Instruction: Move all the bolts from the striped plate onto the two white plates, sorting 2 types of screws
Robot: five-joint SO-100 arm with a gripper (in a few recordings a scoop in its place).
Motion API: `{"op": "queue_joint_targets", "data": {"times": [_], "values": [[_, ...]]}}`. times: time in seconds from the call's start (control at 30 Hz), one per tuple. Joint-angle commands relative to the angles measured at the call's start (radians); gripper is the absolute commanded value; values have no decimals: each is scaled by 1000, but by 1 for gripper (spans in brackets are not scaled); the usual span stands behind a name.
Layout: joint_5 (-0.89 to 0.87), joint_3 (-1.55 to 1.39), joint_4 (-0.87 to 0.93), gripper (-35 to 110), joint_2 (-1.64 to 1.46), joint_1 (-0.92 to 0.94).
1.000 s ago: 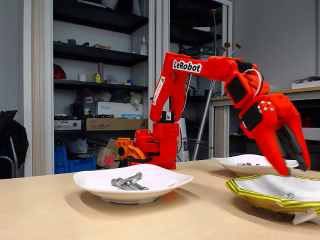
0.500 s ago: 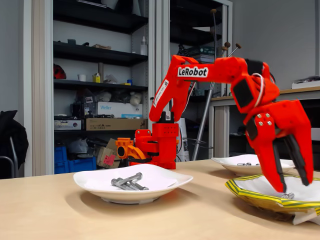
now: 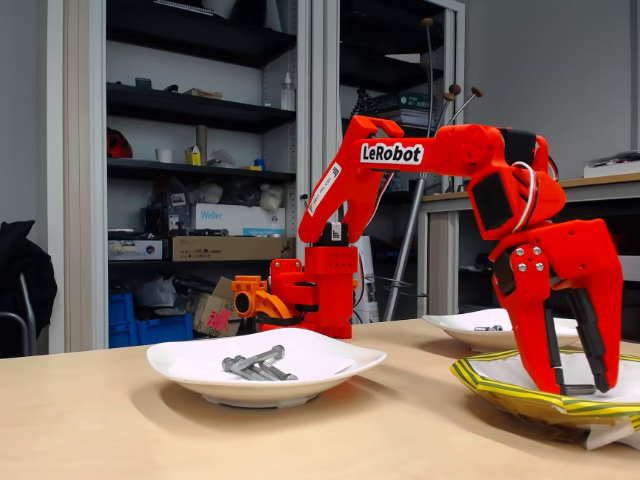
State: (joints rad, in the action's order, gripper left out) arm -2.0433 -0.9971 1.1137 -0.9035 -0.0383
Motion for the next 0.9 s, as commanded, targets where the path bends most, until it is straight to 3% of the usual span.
{"op": "queue_joint_targets", "data": {"times": [0.0,0.13,0.57,0.87], "values": [[54,15,67,12,-103,5],[201,15,109,12,-130,9],[1207,-106,55,17,-95,-14],[1367,-121,126,13,-110,-21]]}}
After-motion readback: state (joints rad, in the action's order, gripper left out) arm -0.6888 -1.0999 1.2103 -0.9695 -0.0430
